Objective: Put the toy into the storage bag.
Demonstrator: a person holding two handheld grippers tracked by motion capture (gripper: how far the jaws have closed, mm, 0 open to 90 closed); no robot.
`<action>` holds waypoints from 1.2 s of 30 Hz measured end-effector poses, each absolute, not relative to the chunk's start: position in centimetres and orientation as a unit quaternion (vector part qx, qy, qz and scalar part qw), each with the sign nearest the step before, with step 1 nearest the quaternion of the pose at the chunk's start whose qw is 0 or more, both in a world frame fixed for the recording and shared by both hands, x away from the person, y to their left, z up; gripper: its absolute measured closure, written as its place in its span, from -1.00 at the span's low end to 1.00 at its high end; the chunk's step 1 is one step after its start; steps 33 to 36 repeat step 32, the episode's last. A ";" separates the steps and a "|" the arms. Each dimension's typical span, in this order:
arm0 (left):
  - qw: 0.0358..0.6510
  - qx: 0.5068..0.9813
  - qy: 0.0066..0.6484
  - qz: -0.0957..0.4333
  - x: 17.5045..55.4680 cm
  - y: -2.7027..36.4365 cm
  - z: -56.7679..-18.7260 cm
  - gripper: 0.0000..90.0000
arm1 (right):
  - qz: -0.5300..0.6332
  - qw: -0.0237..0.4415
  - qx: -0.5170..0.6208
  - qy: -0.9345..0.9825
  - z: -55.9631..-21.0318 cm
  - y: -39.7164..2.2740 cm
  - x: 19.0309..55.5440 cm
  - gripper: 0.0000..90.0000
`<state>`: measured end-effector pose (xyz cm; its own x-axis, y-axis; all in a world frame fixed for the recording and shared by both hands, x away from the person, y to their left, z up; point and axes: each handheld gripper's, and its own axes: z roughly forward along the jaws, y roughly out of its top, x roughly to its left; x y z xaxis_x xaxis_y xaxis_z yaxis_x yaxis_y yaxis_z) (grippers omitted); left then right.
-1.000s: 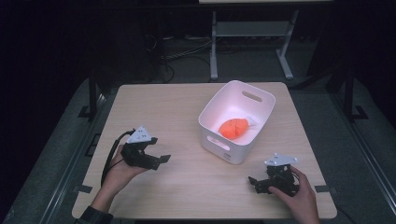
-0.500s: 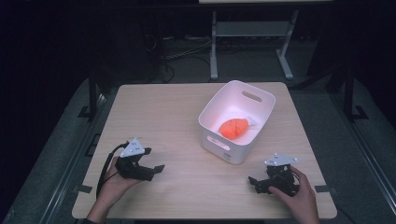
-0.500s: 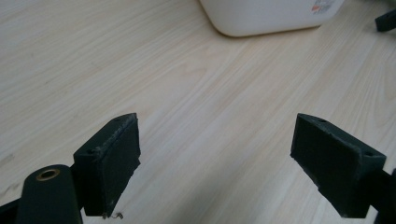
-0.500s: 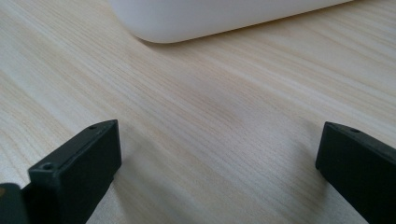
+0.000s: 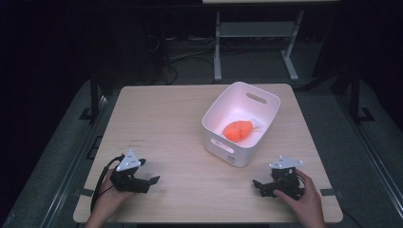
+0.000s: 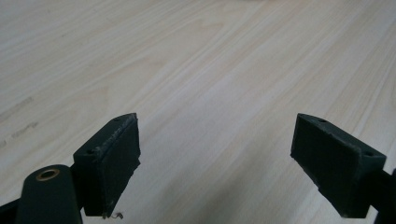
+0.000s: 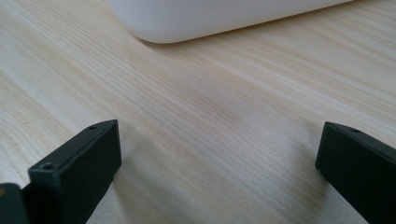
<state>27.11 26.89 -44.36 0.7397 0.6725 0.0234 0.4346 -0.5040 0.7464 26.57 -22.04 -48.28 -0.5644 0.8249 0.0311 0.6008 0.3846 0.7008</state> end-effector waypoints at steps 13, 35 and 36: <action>0.347 0.858 0.342 0.161 26.6 28.3 -46.4 -0.67 | 0.342 0.164 0.437 0.816 -48.3 -22.0 26.6 -1.00; 0.360 0.852 0.348 0.151 26.5 29.1 -47.4 -0.71 | 0.341 0.163 0.437 0.816 -48.3 -22.1 26.6 -1.00; 0.360 0.852 0.348 0.151 26.5 29.1 -47.4 -0.71 | 0.341 0.163 0.437 0.816 -48.3 -22.1 26.6 -1.00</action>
